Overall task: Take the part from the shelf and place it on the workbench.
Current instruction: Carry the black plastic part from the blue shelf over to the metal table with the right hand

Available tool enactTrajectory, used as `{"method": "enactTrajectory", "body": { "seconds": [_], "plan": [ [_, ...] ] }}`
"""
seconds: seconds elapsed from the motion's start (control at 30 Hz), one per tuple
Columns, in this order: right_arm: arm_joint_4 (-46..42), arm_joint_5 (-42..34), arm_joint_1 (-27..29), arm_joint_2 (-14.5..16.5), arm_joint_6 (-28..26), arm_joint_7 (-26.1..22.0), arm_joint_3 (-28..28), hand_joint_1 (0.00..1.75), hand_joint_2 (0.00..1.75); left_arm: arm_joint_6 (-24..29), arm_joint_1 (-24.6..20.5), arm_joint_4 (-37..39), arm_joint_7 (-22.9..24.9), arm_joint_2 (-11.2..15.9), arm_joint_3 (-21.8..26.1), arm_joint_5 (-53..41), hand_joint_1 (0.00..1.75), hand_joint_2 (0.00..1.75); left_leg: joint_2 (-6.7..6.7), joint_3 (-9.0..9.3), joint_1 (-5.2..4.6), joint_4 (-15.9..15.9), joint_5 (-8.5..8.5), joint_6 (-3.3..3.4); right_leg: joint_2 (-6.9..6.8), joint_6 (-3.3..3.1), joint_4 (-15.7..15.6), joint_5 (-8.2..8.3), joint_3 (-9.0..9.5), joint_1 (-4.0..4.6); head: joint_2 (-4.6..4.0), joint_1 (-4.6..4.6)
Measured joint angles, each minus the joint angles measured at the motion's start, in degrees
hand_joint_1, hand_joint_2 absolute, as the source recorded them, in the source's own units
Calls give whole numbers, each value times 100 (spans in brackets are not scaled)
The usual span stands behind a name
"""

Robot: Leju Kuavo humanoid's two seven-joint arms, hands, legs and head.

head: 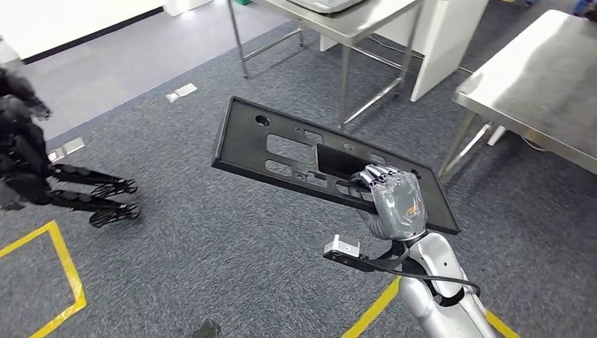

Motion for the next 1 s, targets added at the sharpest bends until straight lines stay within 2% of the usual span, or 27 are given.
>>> {"method": "enactTrajectory", "body": {
  "seconds": [0.03,0.07,0.1,0.13,0.17,0.2,0.23,0.27,0.3,0.33,0.37,0.4,0.43,0.47,0.5,0.53,0.57,0.6,0.63,0.7,0.73,0.77,0.8,0.87,0.9,0.93,1.0],
  "plan": [
    [1,-1,3,1,1,-1,2,150,175,1,17,1,0,-4,0,2,0,175,-52,-267,-24,434,-138,44,76,-6,-7,4,0,36,0,-2],
    [1,-2,9,1,2,-1,3,150,175,1,34,2,0,-10,0,4,0,175,-76,-493,-62,739,-181,106,152,-11,-14,7,3,72,0,0],
    [2,-2,14,-3,3,-1,5,150,175,1,49,3,0,-16,0,6,0,175,-97,-639,-120,845,-109,197,234,-20,-31,13,10,112,0,1],
    [2,-2,17,-5,3,-1,5,150,175,1,59,4,-3,-22,0,8,0,175,-132,-670,-199,708,73,314,317,-38,-60,26,17,152,0,1],
    [2,-2,19,-8,3,0,6,150,175,1,65,4,-7,-25,0,11,0,175,-209,-587,-303,352,324,469,397,-75,-104,52,29,187,0,1],
    [2,-2,26,-8,4,1,7,150,175,1,65,3,-12,-13,1,15,0,175,-348,-462,-400,-50,541,641,474,-148,-169,96,48,203,0,8],
    [6,-3,41,-13,8,2,8,150,175,2,72,1,-24,9,1,19,0,175,-473,-336,-492,-389,703,789,544,-180,-235,133,59,220,-1,32],
    [13,-4,65,-15,15,5,10,150,175,3,77,-3,-36,37,2,29,0,175,-575,-240,-576,-624,794,890,603,-190,-281,159,74,165,-1,47],
    [19,-5,93,-15,25,7,14,150,175,4,81,-7,-46,61,2,40,0,175,-624,-184,-636,-724,818,923,665,-157,-316,174,78,120,-2,55],
    [25,-6,116,-16,33,9,17,150,175,7,79,-12,-56,74,3,53,0,175,-588,-132,-702,-796,846,917,728,-76,-345,178,80,78,-2,51],
    [15,-6,130,-15,39,10,15,150,175,10,69,-18,-60,71,4,64,0,175,-516,-38,-708,-950,881,922,784,-61,-389,204,104,59,-2,20],
    [-3,-7,135,-20,40,10,4,150,175,15,55,-22,-66,56,4,71,0,175,-395,125,-658,-1248,959,960,756,-138,-416,212,113,101,-3,-34],
    [-22,-9,115,-31,39,10,-11,150,175,20,38,-27,-72,43,5,79,0,175,-212,281,-589,-1546,1142,1038,653,-219,-348,161,101,127,-4,-74],
    [-37,-16,89,-47,39,10,-28,150,175,18,29,-28,-79,16,4,85,0,175,-39,431,-495,-1813,1311,1096,513,-280,-145,52,36,150,-4,-95],
    [-38,-28,65,-63,40,9,-41,150,175,16,23,-25,-86,-15,4,92,0,175,106,529,-433,-1983,1456,1133,357,-274,215,-131,-114,129,-4,-110],
    [-30,-41,45,-79,43,6,-47,150,175,10,23,-19,-91,-45,4,101,0,175,212,546,-393,-1984,1544,1126,270,-151,648,-322,-307,96,-3,-92],
    [-16,-53,46,-96,46,1,-50,150,175,5,31,-12,-97,-75,5,107,0,175,260,551,-337,-1963,1517,1068,223,-8,1013,-455,-494,42,-2,-81],
    [-1,-63,56,-111,50,-3,-51,150,175,5,41,-7,-102,-96,5,111,0,175,310,535,-266,-1912,1479,1001,179,156,1214,-508,-616,-29,-2,-84],
    [17,-67,64,-128,53,-8,-52,150,175,5,50,-4,-104,-105,6,115,0,175,360,494,-176,-1804,1414,898,112,347,1167,-454,-616,-123,-2,-77],
    [56,-76,79,-150,57,-9,-52,150,175,5,63,-3,-107,-93,7,115,0,175,453,330,0,-1366,1177,637,-165,745,643,-211,-395,-311,-2,-37],
    [82,-79,87,-150,58,-14,-50,150,175,7,68,-7,-108,-59,10,115,0,175,498,218,60,-1097,1024,521,-350,882,455,-124,-312,-366,-2,-22],
    [110,-81,107,-147,55,-19,-48,150,175,10,71,-7,-111,-39,12,115,0,175,532,126,100,-872,886,432,-473,893,377,-108,-267,-375,0,-33],
    [133,-74,132,-144,35,-31,-49,150,175,14,76,-7,-116,-22,14,118,0,175,570,74,115,-725,783,373,-530,827,394,-128,-266,-350,-1,-53],
    [159,-57,134,-139,-87,-52,-55,150,175,22,78,-3,-151,-37,16,140,0,175,621,74,140,-664,700,320,-421,625,320,-119,-203,-326,-1,-84],
    [160,-54,116,-134,-171,-56,-68,150,175,24,74,-2,-182,-43,19,173,0,175,555,92,146,-646,646,305,-362,558,272,-100,-182,-323,-2,-79],
    [162,-58,88,-127,-240,-52,-83,150,175,24,69,-2,-222,-47,28,215,0,175,412,69,152,-553,537,302,-304,505,249,-91,-174,-319,-1,-80],
    [170,-48,50,-102,-323,-37,-116,150,175,24,75,-2,-317,-59,64,304,0,175,50,-163,167,12,131,311,-202,408,195,-71,-159,-299,0,-85]
  ]
}}
